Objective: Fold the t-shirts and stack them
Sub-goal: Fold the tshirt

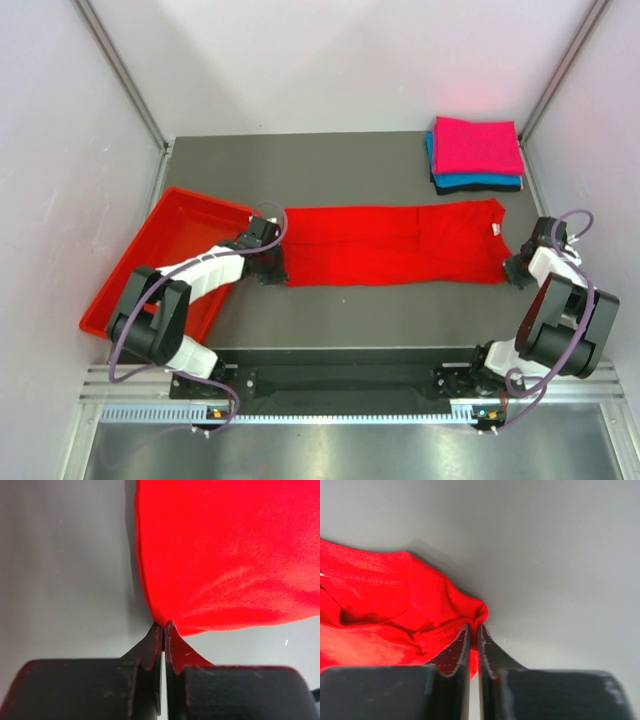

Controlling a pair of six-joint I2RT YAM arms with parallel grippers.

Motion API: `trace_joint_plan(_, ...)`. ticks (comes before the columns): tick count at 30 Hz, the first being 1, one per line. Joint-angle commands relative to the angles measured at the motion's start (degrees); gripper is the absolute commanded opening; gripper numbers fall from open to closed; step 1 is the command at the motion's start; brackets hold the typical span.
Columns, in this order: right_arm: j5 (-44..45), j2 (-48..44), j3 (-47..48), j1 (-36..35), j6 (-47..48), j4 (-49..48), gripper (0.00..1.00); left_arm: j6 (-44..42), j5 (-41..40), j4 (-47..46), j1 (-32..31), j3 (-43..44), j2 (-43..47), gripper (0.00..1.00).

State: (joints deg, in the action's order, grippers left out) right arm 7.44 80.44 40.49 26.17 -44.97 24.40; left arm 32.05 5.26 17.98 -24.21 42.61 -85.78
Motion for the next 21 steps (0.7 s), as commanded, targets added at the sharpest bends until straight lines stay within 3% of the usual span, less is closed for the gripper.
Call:
trace_joint_plan(1, 1.78, 0.33, 0.47, 0.72, 1.37, -2.78, 0.0, -1.47, -1.74, 1.0, 0.12, 1.16, -0.97, 0.0)
trace_joint_plan(11, 7.32, -4.85, 1.43, 1.51, 6.65, -0.76, 0.0, -2.35, -3.94, 7.24, 0.04, 1.69, 2.19, 0.0)
trace_joint_plan(21, 6.18, -4.86, 0.47, 1.51, 8.94, -0.14, 0.0, -1.82, -1.22, 9.53, -0.49, 1.42, 4.04, 0.0)
